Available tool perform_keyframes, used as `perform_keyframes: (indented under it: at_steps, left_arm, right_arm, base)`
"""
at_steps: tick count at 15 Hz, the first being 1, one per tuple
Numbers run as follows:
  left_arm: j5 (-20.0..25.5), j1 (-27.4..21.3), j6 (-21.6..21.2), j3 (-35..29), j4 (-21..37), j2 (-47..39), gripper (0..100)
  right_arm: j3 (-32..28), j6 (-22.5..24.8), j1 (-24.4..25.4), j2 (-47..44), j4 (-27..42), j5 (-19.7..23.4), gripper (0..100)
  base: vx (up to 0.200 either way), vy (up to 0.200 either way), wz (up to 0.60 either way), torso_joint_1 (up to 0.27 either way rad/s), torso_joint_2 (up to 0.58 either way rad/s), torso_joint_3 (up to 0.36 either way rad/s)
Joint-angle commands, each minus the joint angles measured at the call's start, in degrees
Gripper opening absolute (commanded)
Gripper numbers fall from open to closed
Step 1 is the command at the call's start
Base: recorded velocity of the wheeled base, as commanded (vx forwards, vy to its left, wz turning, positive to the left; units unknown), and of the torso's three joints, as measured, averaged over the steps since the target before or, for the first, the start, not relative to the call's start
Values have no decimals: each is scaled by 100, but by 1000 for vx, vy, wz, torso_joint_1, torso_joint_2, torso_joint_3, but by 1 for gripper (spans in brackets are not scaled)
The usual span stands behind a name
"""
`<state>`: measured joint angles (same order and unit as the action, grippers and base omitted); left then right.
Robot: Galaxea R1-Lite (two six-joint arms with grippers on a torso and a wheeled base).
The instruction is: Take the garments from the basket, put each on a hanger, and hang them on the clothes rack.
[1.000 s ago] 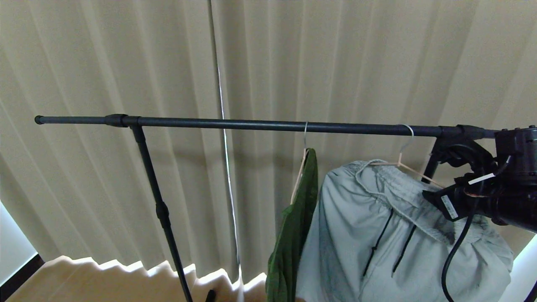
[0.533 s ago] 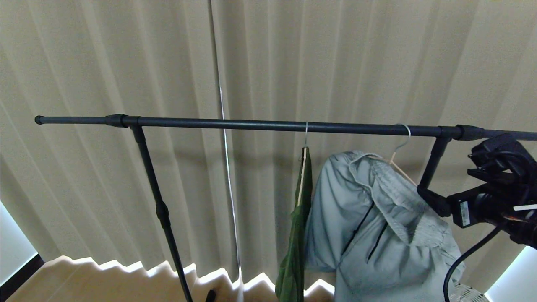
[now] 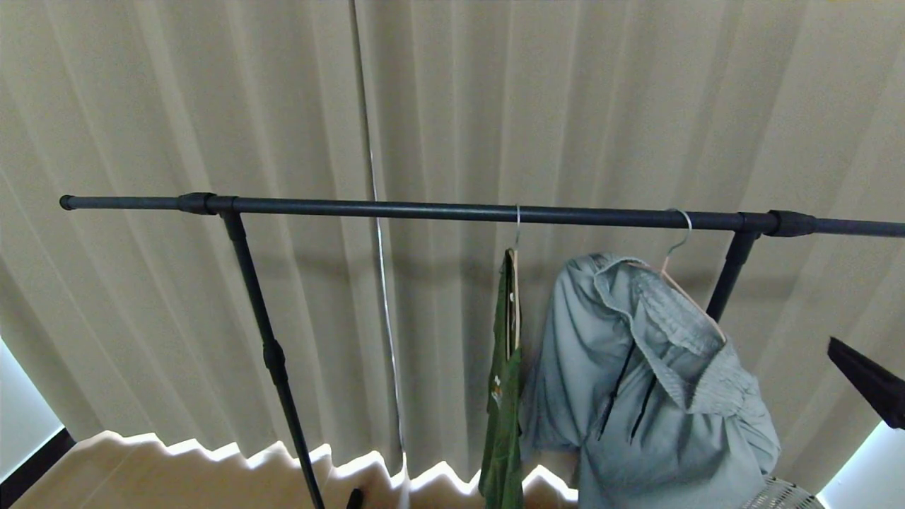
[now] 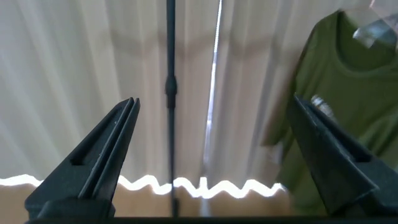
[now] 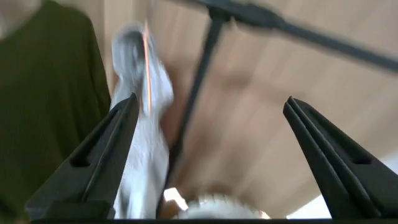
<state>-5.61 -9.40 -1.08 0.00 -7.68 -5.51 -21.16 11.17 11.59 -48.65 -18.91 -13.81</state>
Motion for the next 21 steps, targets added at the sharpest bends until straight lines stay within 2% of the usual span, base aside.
perform_keyframes:
  at_steps: [1, 2, 3, 5, 8, 10, 12, 14, 15, 16, 18, 20, 21]
  left_arm:
    - [-2, 202, -199, 0, -5, -29, 100]
    - [-2, 281, -199, 0, -14, -29, 100]
    - [-2, 747, -199, 0, -5, -55, 100]
    - [25, 1546, -225, 0, -14, -82, 100]
    - [95, 1608, -32, 0, -5, -20, 100]
    - [104, 1608, 38, 0, -5, -20, 100]
    - [121, 1608, 21, 0, -14, -20, 100]
    - [411, 1608, 21, 0, -14, -29, 100]
    - [842, 1599, -32, 0, -5, -29, 100]
    - [1062, 1608, -146, 0, 3, -20, 100]
    - [1141, 1599, -375, 0, 56, -20, 100]
    - [1712, 1599, -656, 0, 170, -20, 100]
    - [1739, 1546, -665, 0, 179, -20, 100]
  right_arm:
    - [-81, 8, -421, 2132, 2093, -16, 100]
    - [-81, 8, -456, 2431, 2488, -7, 100]
    - [-72, 0, -509, 3055, 3235, -25, 100]
    - [-90, 0, -685, 3696, 4009, -131, 100]
    - [-2, 0, -773, 4382, 4642, -122, 100]
    - [165, -44, -1071, 4654, 4659, -60, 100]
    - [341, -53, -1133, 4865, 4624, -51, 100]
    - [464, -115, -1142, 4865, 4563, -7, 100]
    - [772, -387, -1142, 4865, 4466, 28, 100]
    - [851, -519, -1142, 4865, 4273, 107, 100]
    - [877, -642, -1142, 4865, 4237, 353, 100]
    - [903, -941, -1142, 4865, 4202, 450, 100]
    - [912, -950, -1142, 4865, 4202, 537, 100]
  base:
    - [0, 0, 0, 0, 0, 0]
    - [0, 0, 0, 0, 0, 0]
    - [0, 0, 0, 0, 0, 0]
    - [0, 0, 0, 0, 0, 0]
    - [0, 0, 0, 0, 0, 0]
    - [0, 0, 0, 0, 0, 0]
    - [0, 0, 0, 0, 0, 0]
    - [0, 0, 0, 0, 0, 0]
    - [0, 0, 0, 0, 0, 0]
    - [0, 0, 0, 0, 0, 0]
    - [0, 0, 0, 0, 0, 0]
    - [0, 0, 0, 0, 0, 0]
    - [0, 0, 0, 0, 0, 0]
